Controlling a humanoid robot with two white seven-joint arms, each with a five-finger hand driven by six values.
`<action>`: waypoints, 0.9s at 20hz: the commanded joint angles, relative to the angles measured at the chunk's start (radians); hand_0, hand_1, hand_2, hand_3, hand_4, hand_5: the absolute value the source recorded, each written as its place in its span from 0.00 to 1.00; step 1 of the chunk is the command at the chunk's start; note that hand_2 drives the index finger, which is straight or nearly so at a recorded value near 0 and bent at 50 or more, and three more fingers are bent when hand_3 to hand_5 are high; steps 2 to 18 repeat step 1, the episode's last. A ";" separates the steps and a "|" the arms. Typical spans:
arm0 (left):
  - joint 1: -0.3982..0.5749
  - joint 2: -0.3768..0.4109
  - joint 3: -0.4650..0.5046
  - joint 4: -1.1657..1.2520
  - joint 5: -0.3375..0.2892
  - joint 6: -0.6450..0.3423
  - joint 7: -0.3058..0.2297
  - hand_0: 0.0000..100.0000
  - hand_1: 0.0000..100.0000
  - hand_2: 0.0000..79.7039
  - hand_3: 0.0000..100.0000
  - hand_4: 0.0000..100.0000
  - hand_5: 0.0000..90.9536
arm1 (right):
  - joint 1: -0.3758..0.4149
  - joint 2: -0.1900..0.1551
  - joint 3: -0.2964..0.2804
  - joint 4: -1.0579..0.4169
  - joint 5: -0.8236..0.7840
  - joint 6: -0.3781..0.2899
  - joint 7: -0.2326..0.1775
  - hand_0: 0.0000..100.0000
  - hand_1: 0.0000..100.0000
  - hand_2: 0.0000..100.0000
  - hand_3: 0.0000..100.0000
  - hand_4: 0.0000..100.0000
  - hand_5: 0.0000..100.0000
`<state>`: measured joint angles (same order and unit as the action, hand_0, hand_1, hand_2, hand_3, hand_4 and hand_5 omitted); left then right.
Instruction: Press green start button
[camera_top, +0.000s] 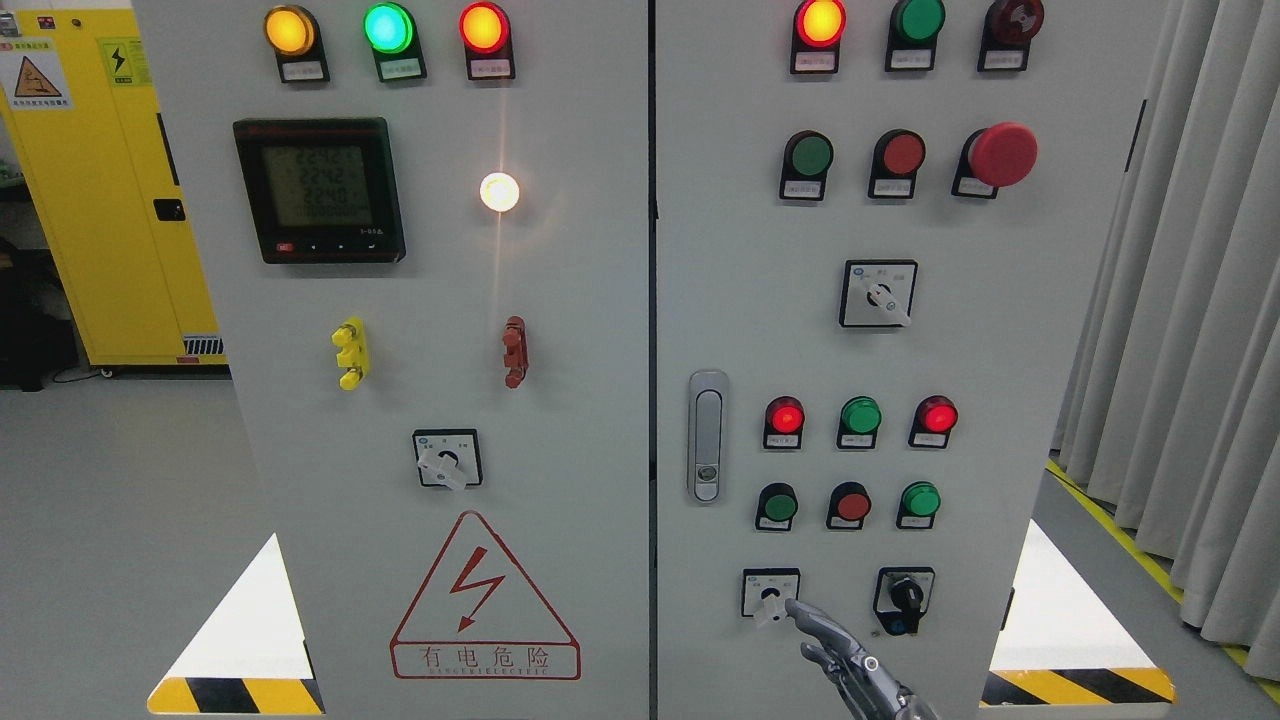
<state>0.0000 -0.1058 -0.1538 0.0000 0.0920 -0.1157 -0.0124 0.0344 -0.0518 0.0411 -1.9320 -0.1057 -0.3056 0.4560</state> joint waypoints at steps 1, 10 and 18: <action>-0.031 0.000 0.000 -0.028 0.000 0.001 0.000 0.12 0.56 0.00 0.00 0.00 0.00 | 0.010 -0.002 0.010 -0.022 -0.005 -0.001 0.000 0.32 0.45 0.00 0.00 0.00 0.00; -0.031 0.000 0.000 -0.028 0.000 0.001 0.000 0.12 0.56 0.00 0.00 0.00 0.00 | 0.010 -0.002 0.010 -0.022 -0.005 -0.001 0.000 0.32 0.45 0.00 0.00 0.00 0.00; -0.031 0.000 0.000 -0.028 0.000 0.001 0.000 0.12 0.56 0.00 0.00 0.00 0.00 | 0.010 -0.002 0.010 -0.022 -0.005 -0.001 0.000 0.32 0.45 0.00 0.00 0.00 0.00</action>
